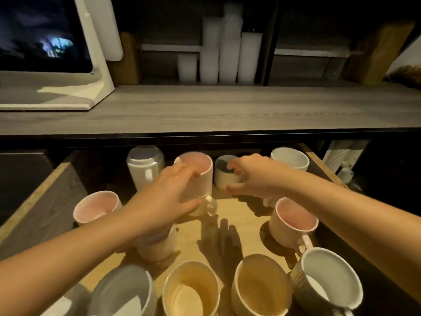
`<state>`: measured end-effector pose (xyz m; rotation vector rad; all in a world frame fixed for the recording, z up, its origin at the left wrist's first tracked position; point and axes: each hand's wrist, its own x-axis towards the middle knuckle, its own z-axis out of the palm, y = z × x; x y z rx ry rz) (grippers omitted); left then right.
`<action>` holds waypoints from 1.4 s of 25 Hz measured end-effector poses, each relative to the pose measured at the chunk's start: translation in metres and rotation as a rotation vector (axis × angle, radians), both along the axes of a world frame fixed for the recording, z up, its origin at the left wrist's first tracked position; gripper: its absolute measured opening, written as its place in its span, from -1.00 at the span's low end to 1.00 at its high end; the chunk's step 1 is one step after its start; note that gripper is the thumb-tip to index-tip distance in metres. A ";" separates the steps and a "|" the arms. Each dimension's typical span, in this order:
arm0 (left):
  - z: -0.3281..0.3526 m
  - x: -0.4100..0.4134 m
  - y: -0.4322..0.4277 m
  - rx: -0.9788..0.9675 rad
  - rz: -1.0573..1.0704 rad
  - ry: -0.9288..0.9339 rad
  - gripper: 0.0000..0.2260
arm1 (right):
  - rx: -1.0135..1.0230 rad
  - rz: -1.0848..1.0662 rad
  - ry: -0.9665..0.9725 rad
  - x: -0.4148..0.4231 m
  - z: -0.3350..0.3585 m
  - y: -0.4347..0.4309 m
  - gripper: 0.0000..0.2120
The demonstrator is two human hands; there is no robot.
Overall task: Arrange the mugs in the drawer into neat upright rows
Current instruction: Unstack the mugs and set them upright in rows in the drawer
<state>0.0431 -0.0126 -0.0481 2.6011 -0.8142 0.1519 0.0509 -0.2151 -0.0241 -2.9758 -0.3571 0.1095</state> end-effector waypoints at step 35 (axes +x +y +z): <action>-0.040 -0.017 -0.033 -0.223 -0.172 0.565 -0.51 | 0.069 0.062 0.150 -0.027 -0.029 -0.029 -0.20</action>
